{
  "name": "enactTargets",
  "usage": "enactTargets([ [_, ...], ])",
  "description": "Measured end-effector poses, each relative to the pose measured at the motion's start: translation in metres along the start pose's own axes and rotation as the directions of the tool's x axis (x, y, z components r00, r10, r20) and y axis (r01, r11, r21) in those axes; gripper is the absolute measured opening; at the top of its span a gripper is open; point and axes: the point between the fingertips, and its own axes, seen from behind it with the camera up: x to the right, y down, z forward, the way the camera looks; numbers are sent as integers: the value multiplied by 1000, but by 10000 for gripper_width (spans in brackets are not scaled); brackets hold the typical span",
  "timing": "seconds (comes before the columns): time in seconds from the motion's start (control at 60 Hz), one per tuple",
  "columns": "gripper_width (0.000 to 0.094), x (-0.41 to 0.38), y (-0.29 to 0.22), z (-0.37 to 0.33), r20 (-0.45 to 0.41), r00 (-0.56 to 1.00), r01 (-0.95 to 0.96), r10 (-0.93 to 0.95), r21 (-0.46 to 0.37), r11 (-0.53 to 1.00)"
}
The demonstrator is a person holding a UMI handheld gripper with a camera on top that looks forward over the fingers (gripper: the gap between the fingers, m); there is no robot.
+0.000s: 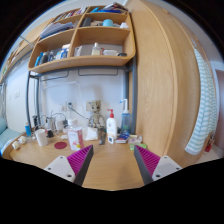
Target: Pour water
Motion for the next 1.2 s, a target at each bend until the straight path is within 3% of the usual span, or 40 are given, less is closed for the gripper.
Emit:
enactTargets([
  [0.283, 843, -119, 34, 43, 191, 982, -6, 5, 8, 1000],
  [0.433, 847, -162, 44, 87, 191, 981, 16, -17, 4, 1000],
  [0.733, 835, -164, 37, 155, 95, 994, 58, -60, 33, 998],
  [0.833, 757, -166, 38, 170, 96, 994, 42, -45, 30, 999],
  [0.933, 607, -168, 45, 179, 107, 993, 38, -39, 13, 999],
  [1.2, 466, -175, 43, 178, 121, 990, 66, -69, 32, 997],
])
